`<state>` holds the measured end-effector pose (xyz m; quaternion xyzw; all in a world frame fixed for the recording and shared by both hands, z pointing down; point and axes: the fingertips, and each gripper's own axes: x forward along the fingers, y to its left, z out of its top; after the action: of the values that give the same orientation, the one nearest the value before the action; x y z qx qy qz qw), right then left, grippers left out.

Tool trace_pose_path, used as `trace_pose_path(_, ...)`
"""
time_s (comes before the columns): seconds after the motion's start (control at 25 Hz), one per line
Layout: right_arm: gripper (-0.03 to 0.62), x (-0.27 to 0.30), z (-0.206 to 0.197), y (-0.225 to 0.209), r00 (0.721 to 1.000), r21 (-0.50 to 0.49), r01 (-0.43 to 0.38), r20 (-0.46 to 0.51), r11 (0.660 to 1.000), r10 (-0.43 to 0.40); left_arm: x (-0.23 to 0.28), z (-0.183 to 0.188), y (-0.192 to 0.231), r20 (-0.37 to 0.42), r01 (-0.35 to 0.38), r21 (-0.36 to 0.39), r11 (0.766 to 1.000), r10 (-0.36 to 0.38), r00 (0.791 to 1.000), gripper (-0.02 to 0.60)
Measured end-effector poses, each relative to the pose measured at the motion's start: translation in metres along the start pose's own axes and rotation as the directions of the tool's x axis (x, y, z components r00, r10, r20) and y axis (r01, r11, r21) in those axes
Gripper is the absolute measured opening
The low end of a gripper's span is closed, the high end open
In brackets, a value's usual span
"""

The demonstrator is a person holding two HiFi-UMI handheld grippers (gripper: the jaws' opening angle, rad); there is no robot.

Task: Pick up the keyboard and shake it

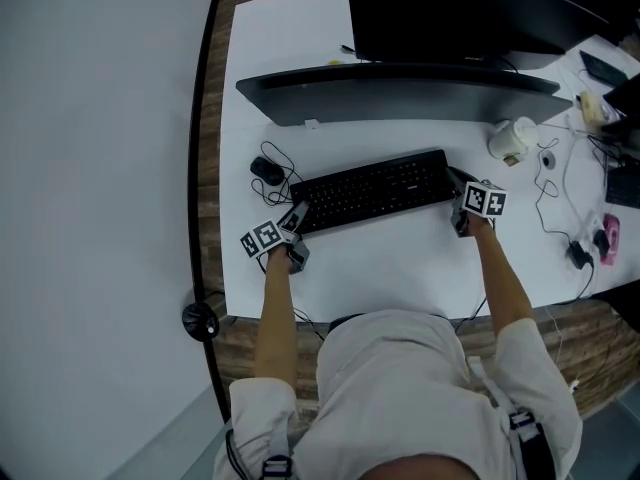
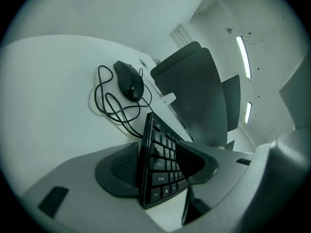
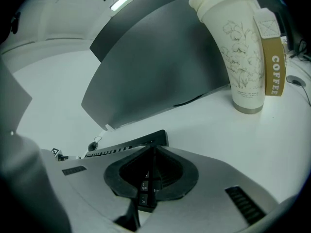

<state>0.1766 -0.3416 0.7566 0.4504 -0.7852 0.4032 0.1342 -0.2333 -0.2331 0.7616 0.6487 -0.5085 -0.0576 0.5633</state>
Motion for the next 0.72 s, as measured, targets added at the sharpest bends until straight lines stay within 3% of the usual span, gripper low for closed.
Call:
trace_pose_path(0.4,0.049,0.004,-0.001,0.003,0.998,-0.006,0.045,0.043,0.999,-0.045,-0.002,0.004,0.001,0.037,0.062,-0.120,0.991,-0.058,0.998,0.233)
trace_pose_path(0.72,0.049,0.005,0.000,-0.002,0.997,-0.025,0.052,0.050,0.998,-0.051,-0.008,-0.010,0.005,0.021,0.174,-0.289,0.942,-0.175,0.984,0.233)
